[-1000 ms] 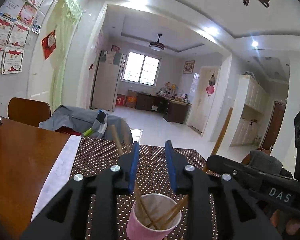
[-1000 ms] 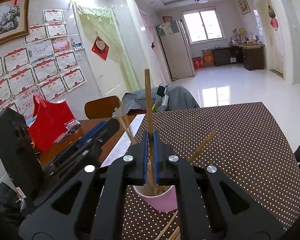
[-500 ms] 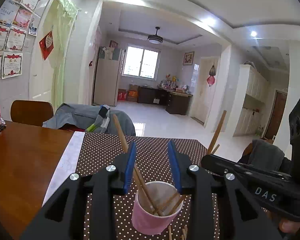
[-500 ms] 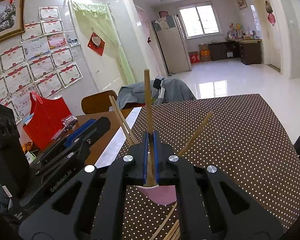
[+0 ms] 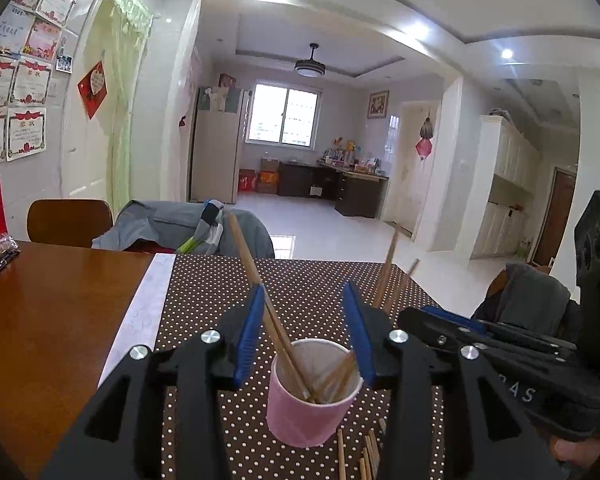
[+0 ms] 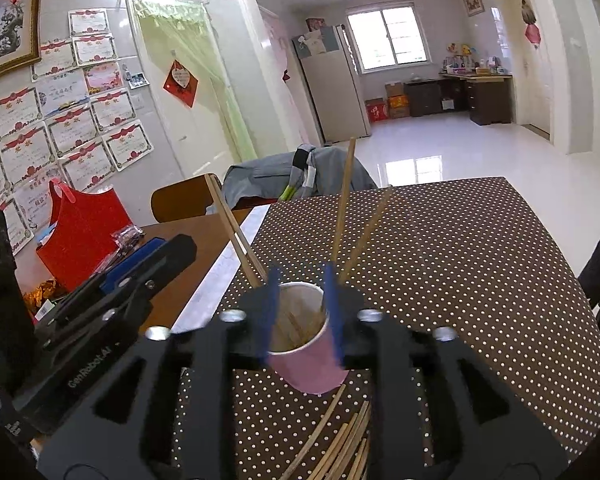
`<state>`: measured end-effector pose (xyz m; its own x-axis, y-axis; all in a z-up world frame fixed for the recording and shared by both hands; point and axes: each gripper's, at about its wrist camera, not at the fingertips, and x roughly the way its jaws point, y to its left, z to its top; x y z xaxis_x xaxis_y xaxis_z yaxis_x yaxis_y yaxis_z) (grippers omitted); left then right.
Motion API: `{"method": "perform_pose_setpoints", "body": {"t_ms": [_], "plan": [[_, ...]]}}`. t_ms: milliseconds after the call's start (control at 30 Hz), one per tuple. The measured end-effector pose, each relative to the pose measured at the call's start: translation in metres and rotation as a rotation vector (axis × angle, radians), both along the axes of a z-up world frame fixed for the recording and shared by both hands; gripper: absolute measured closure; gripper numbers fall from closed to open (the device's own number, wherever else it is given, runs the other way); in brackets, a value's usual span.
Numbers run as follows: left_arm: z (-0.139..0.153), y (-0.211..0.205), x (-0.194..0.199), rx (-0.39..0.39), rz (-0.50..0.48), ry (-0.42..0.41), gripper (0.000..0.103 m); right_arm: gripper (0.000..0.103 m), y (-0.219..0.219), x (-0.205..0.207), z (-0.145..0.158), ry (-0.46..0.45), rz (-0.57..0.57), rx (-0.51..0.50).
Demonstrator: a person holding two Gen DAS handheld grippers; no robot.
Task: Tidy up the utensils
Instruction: 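Open the left tool over the cup while the right tool releases its chopstick, then lower the right tool to grasp a chopstick while the left tool grasps another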
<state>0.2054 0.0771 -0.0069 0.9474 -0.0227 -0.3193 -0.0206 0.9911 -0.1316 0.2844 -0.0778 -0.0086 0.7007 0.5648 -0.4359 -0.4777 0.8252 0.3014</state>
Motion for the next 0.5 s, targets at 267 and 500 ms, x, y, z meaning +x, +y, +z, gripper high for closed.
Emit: {"method": "perform_pose_setpoints", "body": {"t_ms": [267,500], "plan": [[0.002,-0.008,-0.016,0.028,-0.01,0.03,0.062,0.061,-0.022,-0.015,-0.002,-0.002,-0.024,0.007],[-0.013,-0.012,-0.031,0.034,-0.066,0.148,0.062,0.056,-0.049,-0.031,-0.016,0.033,-0.052,-0.023]]}}
